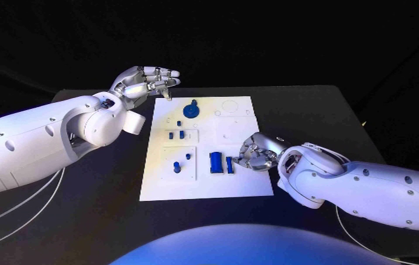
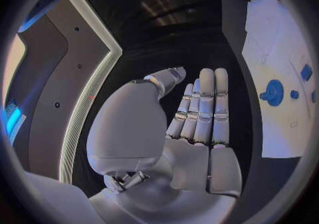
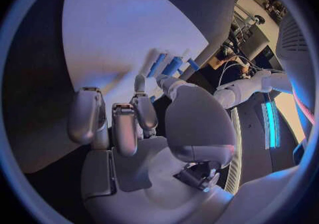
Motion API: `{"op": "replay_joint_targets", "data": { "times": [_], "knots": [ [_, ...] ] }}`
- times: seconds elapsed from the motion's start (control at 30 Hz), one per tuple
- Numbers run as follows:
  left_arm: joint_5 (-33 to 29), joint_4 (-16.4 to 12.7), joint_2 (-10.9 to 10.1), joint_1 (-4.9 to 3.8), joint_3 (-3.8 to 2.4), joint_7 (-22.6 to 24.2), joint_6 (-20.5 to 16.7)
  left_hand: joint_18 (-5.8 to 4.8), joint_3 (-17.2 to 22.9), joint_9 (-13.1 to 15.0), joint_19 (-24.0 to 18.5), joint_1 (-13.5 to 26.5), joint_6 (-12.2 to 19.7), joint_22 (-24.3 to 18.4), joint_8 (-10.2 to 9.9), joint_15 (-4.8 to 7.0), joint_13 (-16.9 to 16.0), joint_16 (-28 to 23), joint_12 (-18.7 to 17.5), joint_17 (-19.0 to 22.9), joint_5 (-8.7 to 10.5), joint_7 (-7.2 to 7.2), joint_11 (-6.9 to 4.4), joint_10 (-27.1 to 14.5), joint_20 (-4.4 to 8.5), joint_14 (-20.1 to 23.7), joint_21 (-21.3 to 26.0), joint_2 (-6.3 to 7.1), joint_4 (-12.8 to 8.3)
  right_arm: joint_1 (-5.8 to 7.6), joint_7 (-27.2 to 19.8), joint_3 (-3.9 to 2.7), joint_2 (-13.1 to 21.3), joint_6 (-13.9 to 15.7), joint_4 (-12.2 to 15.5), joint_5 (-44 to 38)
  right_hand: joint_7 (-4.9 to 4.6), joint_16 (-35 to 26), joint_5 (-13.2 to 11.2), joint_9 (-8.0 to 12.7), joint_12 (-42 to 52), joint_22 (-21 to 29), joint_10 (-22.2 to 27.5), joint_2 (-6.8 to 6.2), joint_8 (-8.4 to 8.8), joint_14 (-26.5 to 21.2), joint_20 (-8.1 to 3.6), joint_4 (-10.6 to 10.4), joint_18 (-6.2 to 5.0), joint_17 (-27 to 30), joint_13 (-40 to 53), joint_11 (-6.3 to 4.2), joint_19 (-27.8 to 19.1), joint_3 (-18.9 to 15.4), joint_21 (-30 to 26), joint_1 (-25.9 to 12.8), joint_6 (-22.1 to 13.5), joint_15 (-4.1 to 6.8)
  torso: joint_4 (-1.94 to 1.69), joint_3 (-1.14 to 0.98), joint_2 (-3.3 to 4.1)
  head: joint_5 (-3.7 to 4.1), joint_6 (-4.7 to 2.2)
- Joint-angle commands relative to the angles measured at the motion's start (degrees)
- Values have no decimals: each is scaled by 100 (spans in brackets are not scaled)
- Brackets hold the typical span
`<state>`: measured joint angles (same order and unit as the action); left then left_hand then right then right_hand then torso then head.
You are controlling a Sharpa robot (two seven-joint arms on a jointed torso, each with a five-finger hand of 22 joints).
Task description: Assemble the parts on the task board
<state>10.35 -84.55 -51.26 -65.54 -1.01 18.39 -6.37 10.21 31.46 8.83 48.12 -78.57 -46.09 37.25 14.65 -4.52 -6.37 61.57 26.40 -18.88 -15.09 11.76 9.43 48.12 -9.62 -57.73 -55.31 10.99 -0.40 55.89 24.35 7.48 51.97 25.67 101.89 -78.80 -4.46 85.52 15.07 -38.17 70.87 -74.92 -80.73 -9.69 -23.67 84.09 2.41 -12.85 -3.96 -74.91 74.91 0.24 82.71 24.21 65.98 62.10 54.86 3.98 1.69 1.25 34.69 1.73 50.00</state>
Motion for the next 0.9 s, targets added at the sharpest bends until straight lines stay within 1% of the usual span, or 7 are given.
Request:
{"op": "replay_joint_targets", "data": {
  "times": [0.03, 0.2, 0.37, 0.5, 0.67, 0.8, 0.9],
  "knots": [
    [-35, 15, 8, -2, -1, 98, 43, 35, 9, -7, -16, 14, 27, -7, 39, -1, -5, 29, 22, -4, -32, 134, -13, -35, -18, 16, 14, -35, -15, 119, -1094, -6, 96, 528, -4, 761, -64, -66, -31, 47, -100, -878, 103, -2, 120, 345, 28, 91, -60, -340, -1, 32, -78, 16, -193, 170, -176, -69, 14, -3, -22, -8, 0],
    [-132, 92, 46, 15, 12, 204, -41, 31, 2, -5, -27, 47, 22, -13, 53, -8, -10, 22, 45, -1, -27, 133, -13, -30, -25, 30, 26, -40, 7, 365, -2462, -7, 173, 551, -267, 2397, -202, -305, -175, 121, -670, -661, 529, 86, 319, 230, 128, 319, -193, 67, -420, 156, -377, 114, -1035, 599, -413, -176, 51, -12, -116, 9, 0],
    [-414, 233, 122, 101, 27, 363, -195, 20, 20, 6, -293, 134, 19, -145, 130, -38, -22, -285, 174, 132, -13, 104, -22, 5, -66, 414, 304, -40, 78, 581, -3541, -7, 40, 294, -918, 4249, -388, -1713, -322, 93, -2870, 284, 2166, 135, 424, -637, 293, 490, -616, 2094, -2117, 330, -1613, 202, -4108, 821, -740, -347, 93, -19, -263, -2, 0],
    [-658, 419, 225, 181, 31, 507, -337, -4, 37, 35, -690, 231, -11, -519, 252, -146, 42, -1026, 171, 468, 14, 85, -4, 63, -192, 919, 981, -31, 199, 676, -4111, -11, -171, 51, -1529, 5509, -550, -3064, -348, 196, -3290, 691, 2578, 100, 484, -1576, 447, 544, -620, 3618, -2642, 494, -1962, 290, -4658, 847, -1015, -506, 136, -30, -391, -24, 0],
    [-1039, 881, 481, 255, 34, 757, -541, 7, 109, 88, -998, 289, 15, -1718, 458, -334, 279, -2764, -547, 1014, 40, 61, 56, 433, -591, 1115, 2846, 39, 488, 731, -4688, -40, -584, -368, -2438, 6657, -690, -4202, -455, 402, -4341, 1409, 3188, 85, 517, -2398, 678, 624, -599, 4153, -3810, 725, -2510, 564, -5464, 883, -1126, -752, 173, -71, -527, -83, -211],
    [-1231, 1266, 710, 301, 34, 879, -636, -16, 49, 60, -1066, 262, 99, -2191, 401, -468, 280, -3498, -1054, 1149, 49, 45, 119, 463, -686, 1297, 3543, 71, 563, 738, -4939, -61, -908, -664, -3046, 6977, -750, -5635, -843, 814, -5269, 2303, 3023, 163, 798, -2993, 959, 864, -619, 4988, -5155, 905, -2990, 971, -6226, 1001, -1028, -1006, 158, -111, -597, -103, -341],
    [-1326, 1530, 875, 353, 33, 926, -708, -107, -75, 6, -1105, 201, 230, -2495, 257, -619, 282, -4054, -1474, 1293, 42, 18, 240, 281, -702, 1597, 3984, 67, 564, 734, -5053, -71, -1125, -803, -3434, 7151, -759, -6431, -889, 1123, -5769, 3042, 2918, 216, 1069, -3026, 1122, 1111, -641, 5453, -6014, 977, -3197, 992, -6238, 938, -959, -1117, 136, -135, -639, -121, -426]
  ]
}}
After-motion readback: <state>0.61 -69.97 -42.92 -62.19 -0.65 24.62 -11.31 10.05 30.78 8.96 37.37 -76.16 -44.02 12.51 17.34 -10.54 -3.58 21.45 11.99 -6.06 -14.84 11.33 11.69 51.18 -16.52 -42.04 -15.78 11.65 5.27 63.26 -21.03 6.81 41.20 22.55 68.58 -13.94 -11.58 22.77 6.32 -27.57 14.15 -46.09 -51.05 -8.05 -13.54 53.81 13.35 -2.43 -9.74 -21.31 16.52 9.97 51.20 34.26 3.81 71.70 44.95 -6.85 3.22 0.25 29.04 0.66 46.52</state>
